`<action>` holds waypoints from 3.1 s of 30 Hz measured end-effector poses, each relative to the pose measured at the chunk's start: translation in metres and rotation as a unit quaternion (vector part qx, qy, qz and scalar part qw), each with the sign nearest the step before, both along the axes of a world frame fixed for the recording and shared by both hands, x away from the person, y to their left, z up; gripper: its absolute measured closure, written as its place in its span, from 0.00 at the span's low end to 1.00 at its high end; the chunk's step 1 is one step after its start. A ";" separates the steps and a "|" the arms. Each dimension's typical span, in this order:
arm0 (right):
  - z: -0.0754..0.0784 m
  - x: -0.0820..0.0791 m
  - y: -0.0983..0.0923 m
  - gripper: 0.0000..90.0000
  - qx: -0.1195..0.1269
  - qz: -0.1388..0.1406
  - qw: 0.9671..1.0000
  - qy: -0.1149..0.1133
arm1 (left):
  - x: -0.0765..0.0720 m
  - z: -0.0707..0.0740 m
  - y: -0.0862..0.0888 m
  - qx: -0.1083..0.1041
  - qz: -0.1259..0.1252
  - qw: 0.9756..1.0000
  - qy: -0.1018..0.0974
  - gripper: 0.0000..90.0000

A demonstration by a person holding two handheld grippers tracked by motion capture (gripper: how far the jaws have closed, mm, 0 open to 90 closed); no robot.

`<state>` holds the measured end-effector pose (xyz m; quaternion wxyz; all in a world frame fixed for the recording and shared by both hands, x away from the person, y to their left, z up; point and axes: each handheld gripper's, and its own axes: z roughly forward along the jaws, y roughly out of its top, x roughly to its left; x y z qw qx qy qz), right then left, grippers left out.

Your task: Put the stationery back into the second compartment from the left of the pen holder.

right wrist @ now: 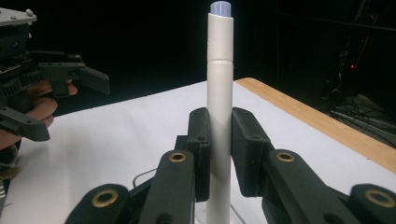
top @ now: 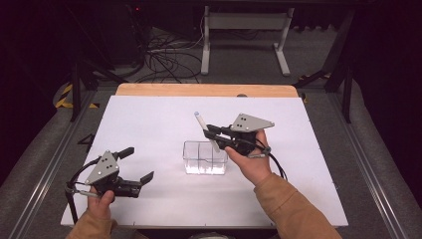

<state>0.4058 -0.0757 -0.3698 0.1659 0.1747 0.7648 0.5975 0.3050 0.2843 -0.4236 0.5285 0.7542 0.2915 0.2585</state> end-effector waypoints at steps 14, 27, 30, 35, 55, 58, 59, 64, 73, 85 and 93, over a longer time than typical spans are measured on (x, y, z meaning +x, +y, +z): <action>-0.019 0.001 0.020 0.88 0.007 0.008 1.000 0.008 | 0.000 0.000 0.000 -0.001 -0.001 1.000 0.000 0.02; -0.032 0.001 0.028 0.88 -0.007 0.004 1.000 0.011 | 0.000 0.000 0.001 0.000 -0.001 1.000 0.000 0.02; -0.034 0.000 0.028 0.88 -0.012 0.002 1.000 0.014 | 0.000 0.000 0.001 0.000 -0.001 1.000 0.000 0.02; -0.036 -0.001 0.026 0.87 -0.018 -0.002 1.000 0.020 | 0.000 -0.001 0.001 0.001 -0.001 1.000 0.000 0.02; 0.003 -0.010 -0.001 0.34 -0.017 -0.012 1.000 -0.016 | -0.002 -0.001 0.001 -0.003 0.003 1.000 0.002 0.02; 0.005 -0.010 -0.005 0.33 -0.018 -0.015 1.000 -0.021 | -0.002 -0.001 0.002 -0.002 0.003 1.000 0.000 0.02; 0.005 -0.010 -0.007 0.32 -0.017 -0.015 1.000 -0.020 | -0.002 -0.001 0.002 -0.002 0.003 1.000 0.000 0.02; 0.010 -0.011 -0.023 0.28 -0.017 -0.024 0.999 -0.026 | -0.004 -0.002 0.002 -0.005 0.005 1.000 0.000 0.02; 0.006 -0.017 -0.058 0.19 -0.024 -0.028 0.999 -0.024 | -0.011 -0.005 0.004 -0.010 0.012 1.000 0.004 0.02; -0.019 -0.028 -0.111 0.11 -0.017 -0.051 0.999 -0.005 | -0.015 -0.010 0.006 -0.019 0.025 0.999 0.002 0.02; -0.051 -0.041 -0.148 0.12 -0.028 -0.070 0.997 0.008 | -0.016 -0.011 0.008 -0.018 0.039 0.999 -0.015 0.02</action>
